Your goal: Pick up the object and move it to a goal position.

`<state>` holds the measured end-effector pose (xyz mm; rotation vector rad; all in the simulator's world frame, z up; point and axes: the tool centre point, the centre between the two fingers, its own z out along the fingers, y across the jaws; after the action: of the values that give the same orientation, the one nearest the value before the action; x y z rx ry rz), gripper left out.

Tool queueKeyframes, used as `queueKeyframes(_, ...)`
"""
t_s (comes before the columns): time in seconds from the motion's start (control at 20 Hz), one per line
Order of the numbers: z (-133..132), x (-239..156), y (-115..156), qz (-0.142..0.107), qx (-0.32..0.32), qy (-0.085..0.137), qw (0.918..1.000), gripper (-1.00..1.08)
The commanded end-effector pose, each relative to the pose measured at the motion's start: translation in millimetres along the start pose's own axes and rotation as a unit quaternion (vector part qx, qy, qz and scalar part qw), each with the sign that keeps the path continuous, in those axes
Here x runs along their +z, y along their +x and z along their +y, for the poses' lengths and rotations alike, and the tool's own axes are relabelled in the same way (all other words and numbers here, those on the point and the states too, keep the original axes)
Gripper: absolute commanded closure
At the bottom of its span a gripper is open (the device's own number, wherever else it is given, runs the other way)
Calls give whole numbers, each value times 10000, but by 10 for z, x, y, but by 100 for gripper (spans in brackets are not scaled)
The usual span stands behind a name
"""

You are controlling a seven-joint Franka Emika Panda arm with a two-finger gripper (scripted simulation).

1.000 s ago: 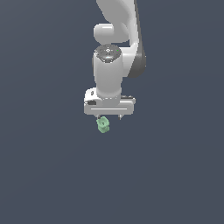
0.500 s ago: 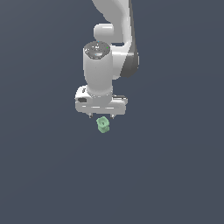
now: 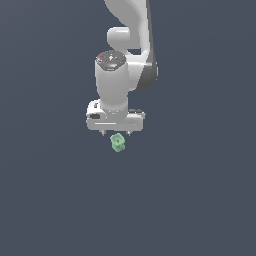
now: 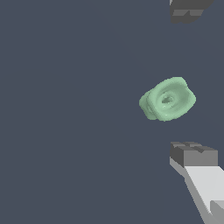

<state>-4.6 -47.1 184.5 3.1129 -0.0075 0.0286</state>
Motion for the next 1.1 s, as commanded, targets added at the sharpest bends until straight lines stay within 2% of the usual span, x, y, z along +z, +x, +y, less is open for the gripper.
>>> queueKeyframes(0.0,4,53,-24,-7,-151,6,9999,-92)
queueKeyframes(0.45,22,350,-172,-35,-1050,48,9945,-92)
queueKeyframes(1.05,27,749,-420,-52,-2333,132,9723,-92)
